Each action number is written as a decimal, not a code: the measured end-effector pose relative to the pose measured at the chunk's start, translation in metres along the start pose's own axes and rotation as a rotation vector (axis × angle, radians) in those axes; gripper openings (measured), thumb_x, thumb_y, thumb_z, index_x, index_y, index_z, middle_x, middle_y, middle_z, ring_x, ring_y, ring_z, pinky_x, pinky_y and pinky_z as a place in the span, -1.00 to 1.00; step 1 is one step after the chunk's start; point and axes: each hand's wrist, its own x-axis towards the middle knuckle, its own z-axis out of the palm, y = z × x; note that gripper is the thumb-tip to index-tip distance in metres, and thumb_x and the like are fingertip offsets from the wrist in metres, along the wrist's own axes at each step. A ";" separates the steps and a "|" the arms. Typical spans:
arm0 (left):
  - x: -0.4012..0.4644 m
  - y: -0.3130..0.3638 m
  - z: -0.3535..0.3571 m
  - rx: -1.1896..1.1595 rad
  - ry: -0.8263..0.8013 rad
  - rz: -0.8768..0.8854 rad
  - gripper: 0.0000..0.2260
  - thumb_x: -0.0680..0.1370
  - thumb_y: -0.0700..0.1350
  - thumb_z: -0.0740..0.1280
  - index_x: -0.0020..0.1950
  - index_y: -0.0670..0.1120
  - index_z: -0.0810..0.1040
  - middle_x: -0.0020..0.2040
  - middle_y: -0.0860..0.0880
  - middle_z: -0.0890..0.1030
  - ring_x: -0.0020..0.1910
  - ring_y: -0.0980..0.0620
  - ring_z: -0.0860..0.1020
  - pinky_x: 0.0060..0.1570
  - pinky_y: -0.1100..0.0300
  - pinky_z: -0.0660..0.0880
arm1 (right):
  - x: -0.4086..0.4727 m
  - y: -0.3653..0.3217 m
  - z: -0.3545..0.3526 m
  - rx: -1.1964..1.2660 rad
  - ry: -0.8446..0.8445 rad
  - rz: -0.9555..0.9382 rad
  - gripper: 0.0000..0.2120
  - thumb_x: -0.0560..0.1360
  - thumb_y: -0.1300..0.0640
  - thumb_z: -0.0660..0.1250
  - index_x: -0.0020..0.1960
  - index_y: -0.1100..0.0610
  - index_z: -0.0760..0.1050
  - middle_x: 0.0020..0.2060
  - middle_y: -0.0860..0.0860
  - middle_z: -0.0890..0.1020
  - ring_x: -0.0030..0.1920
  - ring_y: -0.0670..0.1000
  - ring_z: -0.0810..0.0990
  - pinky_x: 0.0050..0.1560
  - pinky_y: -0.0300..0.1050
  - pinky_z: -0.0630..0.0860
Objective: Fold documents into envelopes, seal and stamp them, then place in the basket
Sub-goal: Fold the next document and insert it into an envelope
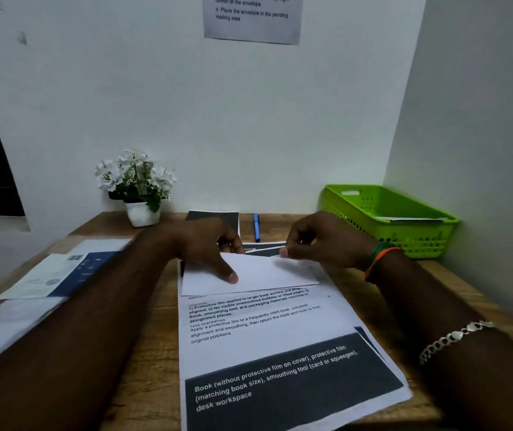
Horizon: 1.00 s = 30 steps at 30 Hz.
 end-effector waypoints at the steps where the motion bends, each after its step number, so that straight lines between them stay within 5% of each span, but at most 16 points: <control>1: 0.000 0.001 0.000 -0.023 0.036 0.016 -0.67 0.37 -0.02 0.65 0.08 0.04 0.67 0.03 -0.09 0.70 -0.15 0.12 0.58 0.02 0.12 0.56 | 0.002 -0.001 0.003 -0.023 0.070 -0.004 -0.75 0.42 -0.11 0.53 -0.18 0.08 0.66 -0.31 -0.11 0.68 -0.25 -0.09 0.61 -0.16 -0.10 0.55; 8: 0.002 0.014 -0.005 -0.179 0.178 0.135 -0.89 0.48 -0.09 0.57 -0.05 -0.02 0.69 -0.14 -0.03 0.73 -0.25 0.14 0.63 -0.24 0.26 0.53 | 0.011 -0.009 0.019 0.084 0.182 -0.035 -0.87 0.51 0.03 0.45 -0.21 -0.01 0.64 -0.33 -0.14 0.68 -0.30 -0.22 0.57 -0.20 -0.17 0.50; 15: 0.010 0.033 0.003 -0.045 0.469 0.162 -0.84 0.45 0.25 0.43 -0.11 0.20 0.69 -0.21 0.28 0.67 -0.17 0.21 0.64 -0.01 0.03 0.61 | 0.011 -0.014 0.015 0.065 0.252 -0.079 -0.86 0.53 0.03 0.45 -0.15 0.08 0.64 -0.28 -0.03 0.68 -0.24 -0.09 0.55 -0.14 -0.01 0.51; 20: 0.008 0.026 -0.005 -0.009 0.445 0.154 -0.90 0.47 0.17 0.47 -0.13 0.19 0.70 -0.23 0.25 0.68 -0.20 0.24 0.63 -0.06 0.09 0.60 | 0.010 -0.015 0.007 0.026 0.247 -0.092 -0.86 0.53 0.04 0.45 -0.14 0.09 0.65 -0.25 -0.05 0.69 -0.18 -0.04 0.63 -0.10 -0.03 0.53; 25: -0.002 -0.004 -0.020 -0.037 0.360 0.119 -0.91 0.53 -0.01 0.51 -0.17 0.05 0.73 -0.25 0.14 0.72 -0.29 0.29 0.61 -0.21 0.30 0.48 | 0.005 -0.005 -0.006 0.063 0.257 -0.024 -0.89 0.52 0.10 0.46 -0.19 0.06 0.65 -0.33 -0.14 0.65 -0.28 -0.24 0.54 -0.20 -0.24 0.43; 30: -0.012 -0.024 -0.031 -0.072 0.337 0.063 -0.94 0.52 -0.07 0.53 -0.16 0.02 0.74 -0.25 0.11 0.73 -0.28 0.26 0.65 -0.14 0.24 0.50 | 0.003 -0.005 -0.011 0.068 0.259 0.016 -0.89 0.52 0.11 0.46 -0.17 0.11 0.65 -0.30 -0.07 0.67 -0.27 -0.18 0.54 -0.23 -0.23 0.43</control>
